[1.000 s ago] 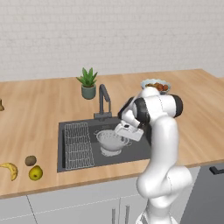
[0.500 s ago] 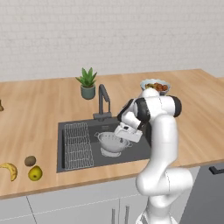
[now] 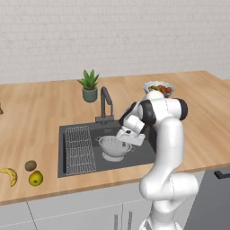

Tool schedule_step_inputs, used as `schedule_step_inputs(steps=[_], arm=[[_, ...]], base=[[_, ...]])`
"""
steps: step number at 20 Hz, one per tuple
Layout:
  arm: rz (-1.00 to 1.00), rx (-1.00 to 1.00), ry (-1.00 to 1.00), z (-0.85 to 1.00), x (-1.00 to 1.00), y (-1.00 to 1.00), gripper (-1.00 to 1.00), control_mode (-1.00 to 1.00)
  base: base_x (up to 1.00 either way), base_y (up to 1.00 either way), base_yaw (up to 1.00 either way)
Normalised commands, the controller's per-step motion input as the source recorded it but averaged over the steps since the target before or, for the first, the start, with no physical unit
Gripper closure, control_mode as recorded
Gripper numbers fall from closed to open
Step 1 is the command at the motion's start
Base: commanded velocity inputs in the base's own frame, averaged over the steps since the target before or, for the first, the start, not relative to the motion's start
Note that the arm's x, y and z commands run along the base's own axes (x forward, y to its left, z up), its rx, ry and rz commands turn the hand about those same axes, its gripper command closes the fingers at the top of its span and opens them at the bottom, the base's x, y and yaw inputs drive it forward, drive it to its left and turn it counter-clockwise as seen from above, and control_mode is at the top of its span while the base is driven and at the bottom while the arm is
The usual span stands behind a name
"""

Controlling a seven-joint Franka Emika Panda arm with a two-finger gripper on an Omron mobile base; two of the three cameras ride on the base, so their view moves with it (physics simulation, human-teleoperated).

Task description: Put the colander in the sink, put the kiwi, pear, banana in the colander, and turn on the sink faucet and pour water over the colander.

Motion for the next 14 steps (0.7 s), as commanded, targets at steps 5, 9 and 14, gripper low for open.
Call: schedule_step_inputs(steps=[5,9,14], arm=[[0.0,0.0,-0.06,-0.06,-0.37,0.36,1.0,-1.0],[0.0,-0.04,-0.09,-0.01,-0.34,0.28,1.0,-1.0],[0.0,-0.07,-0.08,0.0,-0.22,0.23,1.0,-1.0]], base=[[0.0,0.0,0.0],[0.0,0.0,0.0],[0.0,0.0,0.0]])
